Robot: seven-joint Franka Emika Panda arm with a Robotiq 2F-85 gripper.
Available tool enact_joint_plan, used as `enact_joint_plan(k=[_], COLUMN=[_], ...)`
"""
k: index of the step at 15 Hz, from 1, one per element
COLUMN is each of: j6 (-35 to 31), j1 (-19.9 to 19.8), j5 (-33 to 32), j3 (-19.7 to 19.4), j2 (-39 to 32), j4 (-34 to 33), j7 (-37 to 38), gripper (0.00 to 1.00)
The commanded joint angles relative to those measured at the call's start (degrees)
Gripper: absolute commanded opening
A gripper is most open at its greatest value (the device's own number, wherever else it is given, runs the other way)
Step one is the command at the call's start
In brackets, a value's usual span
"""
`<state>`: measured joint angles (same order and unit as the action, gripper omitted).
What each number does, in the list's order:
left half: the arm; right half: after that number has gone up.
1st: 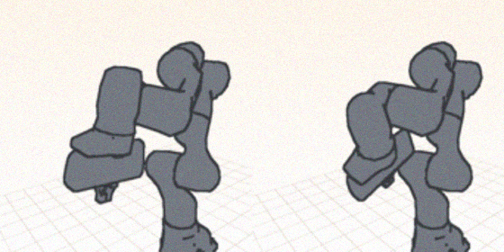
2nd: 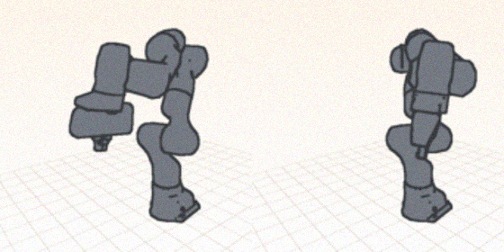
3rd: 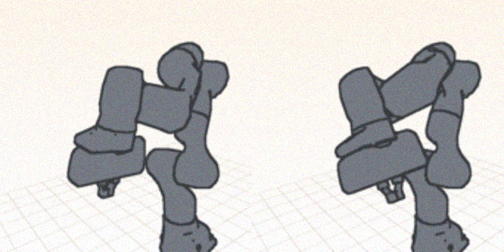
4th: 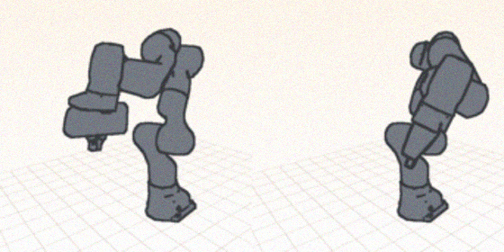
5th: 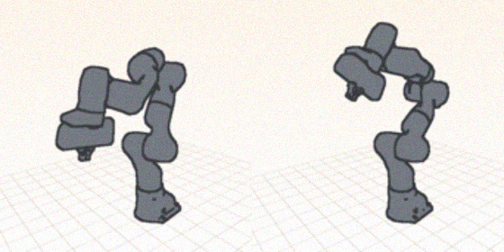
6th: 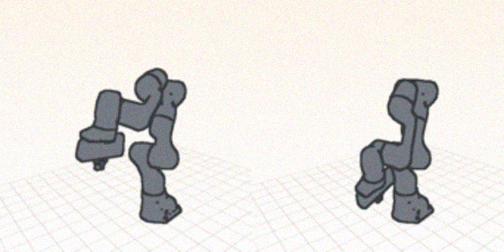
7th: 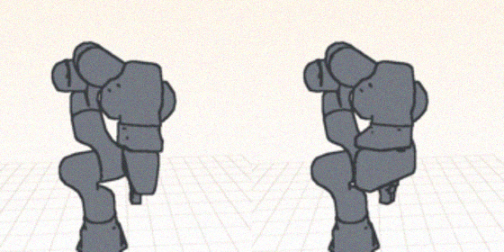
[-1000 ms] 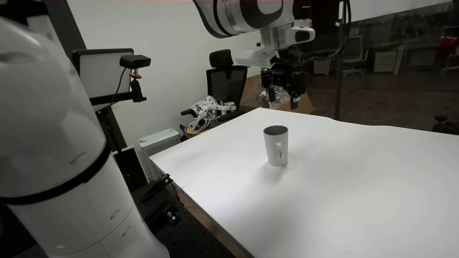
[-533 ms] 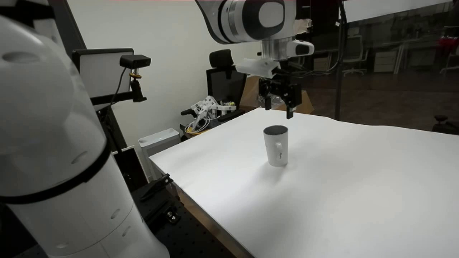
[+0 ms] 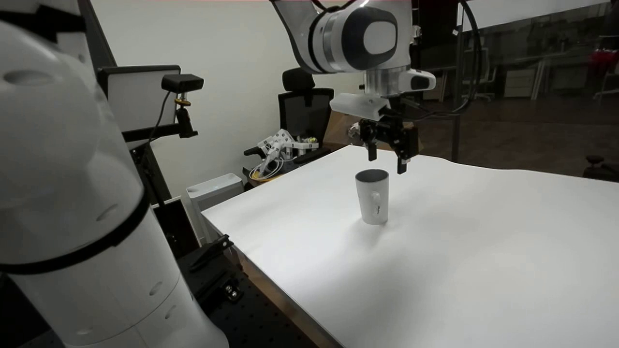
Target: Move the white mug from left to right
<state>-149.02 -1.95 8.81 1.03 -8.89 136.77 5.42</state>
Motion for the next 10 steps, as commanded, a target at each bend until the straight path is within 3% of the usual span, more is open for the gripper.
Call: enact_joint_plan(k=[1,10], j6=[0.65,4.3], j1=[0.97,2.93], j5=[-2.07,-3.88], j3=[-1.36,-1.76], j2=[-6.48,-14.93], j4=[-5.49,-13.73], j7=[3.01,3.73], gripper=[1.0,1.0])
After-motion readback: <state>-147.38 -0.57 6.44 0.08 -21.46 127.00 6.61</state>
